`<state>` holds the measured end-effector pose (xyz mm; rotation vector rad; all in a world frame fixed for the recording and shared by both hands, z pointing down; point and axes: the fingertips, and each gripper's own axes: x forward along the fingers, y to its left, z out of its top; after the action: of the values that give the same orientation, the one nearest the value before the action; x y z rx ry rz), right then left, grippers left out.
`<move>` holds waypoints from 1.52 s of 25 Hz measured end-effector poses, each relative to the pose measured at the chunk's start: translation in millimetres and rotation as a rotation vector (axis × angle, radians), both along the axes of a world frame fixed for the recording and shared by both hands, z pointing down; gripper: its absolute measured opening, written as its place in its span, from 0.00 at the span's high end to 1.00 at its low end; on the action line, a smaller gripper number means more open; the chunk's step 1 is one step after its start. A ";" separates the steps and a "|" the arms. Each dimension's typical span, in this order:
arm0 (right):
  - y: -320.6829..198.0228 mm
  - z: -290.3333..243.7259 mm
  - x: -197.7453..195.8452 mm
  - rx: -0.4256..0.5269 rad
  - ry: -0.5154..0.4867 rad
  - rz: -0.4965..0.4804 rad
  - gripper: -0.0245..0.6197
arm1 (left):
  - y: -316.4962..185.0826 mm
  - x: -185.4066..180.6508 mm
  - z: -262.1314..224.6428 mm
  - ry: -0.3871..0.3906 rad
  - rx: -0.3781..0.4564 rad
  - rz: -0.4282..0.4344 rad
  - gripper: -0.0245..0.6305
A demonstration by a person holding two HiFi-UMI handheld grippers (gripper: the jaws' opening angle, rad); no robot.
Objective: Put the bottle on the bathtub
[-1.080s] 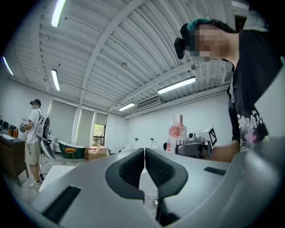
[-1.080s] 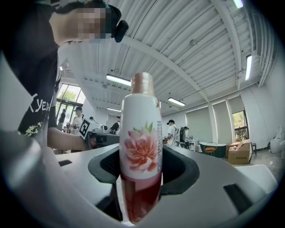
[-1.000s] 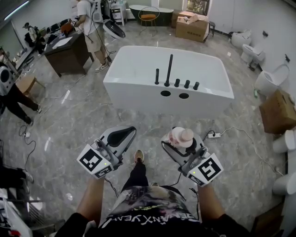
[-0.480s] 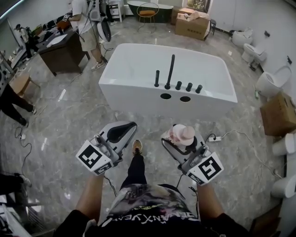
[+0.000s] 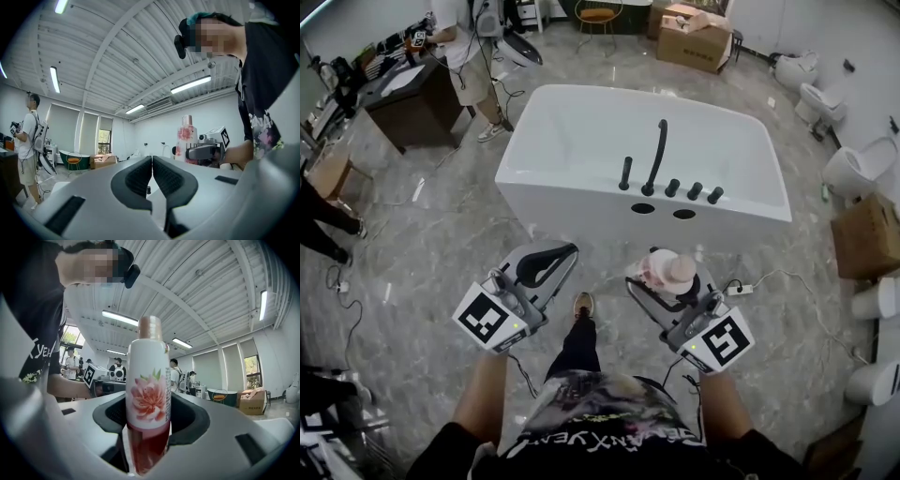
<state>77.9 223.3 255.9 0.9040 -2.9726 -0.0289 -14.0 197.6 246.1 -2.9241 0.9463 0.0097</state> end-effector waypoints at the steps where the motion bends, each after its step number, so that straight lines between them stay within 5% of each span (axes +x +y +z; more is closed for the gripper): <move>1: -13.2 -0.9 -5.0 -0.001 0.001 0.002 0.60 | -14.4 -5.3 0.0 0.001 -0.004 0.001 0.93; 15: -156.1 -7.9 -51.1 -0.033 0.025 0.043 0.60 | -160.6 -53.1 0.5 0.027 -0.054 0.032 0.93; 38: -287.0 -13.2 -102.8 -0.041 0.051 0.109 0.60 | -297.1 -95.4 0.7 0.071 -0.091 0.085 0.93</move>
<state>-24.9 -63.7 242.7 1.0416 -2.8617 0.0110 -109.4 -99.4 246.8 -3.0649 0.8530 0.0766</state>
